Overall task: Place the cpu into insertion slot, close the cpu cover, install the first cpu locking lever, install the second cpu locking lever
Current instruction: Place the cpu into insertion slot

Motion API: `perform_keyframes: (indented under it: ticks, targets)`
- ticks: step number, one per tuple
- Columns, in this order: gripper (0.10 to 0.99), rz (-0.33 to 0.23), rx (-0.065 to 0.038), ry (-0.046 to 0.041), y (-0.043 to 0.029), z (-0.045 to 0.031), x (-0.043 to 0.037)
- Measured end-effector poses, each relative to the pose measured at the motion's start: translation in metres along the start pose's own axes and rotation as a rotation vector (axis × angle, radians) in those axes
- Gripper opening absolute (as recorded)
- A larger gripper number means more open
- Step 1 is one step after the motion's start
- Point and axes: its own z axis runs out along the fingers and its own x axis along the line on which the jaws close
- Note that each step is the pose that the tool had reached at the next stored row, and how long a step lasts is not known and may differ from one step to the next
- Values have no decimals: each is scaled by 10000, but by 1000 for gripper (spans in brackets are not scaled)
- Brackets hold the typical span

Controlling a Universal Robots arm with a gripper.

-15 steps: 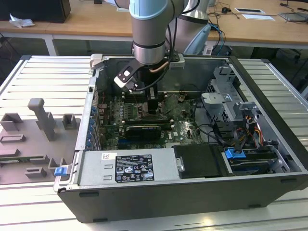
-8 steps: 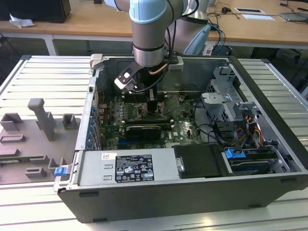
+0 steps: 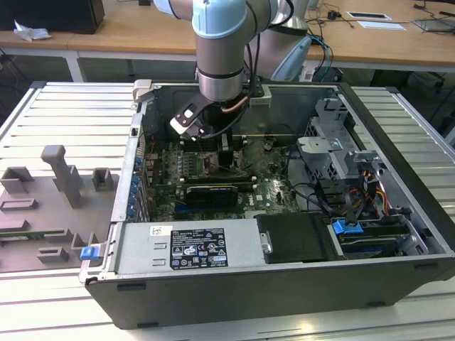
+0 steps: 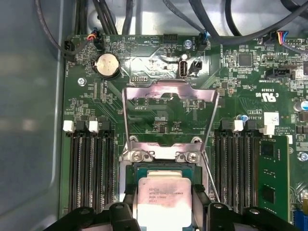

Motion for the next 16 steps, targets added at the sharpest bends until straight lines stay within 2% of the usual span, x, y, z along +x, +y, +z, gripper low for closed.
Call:
perform_keyframes:
  ticks: [6,7,8,10,16]
  targets:
    - [537,-2,0,-8,-1,14,0]
    - [553,-1,0,-8,-1,14,0]
    - [616,-1,1,-9,-1,14,0]
    - [616,-1,0,-10,-1,14,0]
    - [600,4,0,-9,8,-93,1]
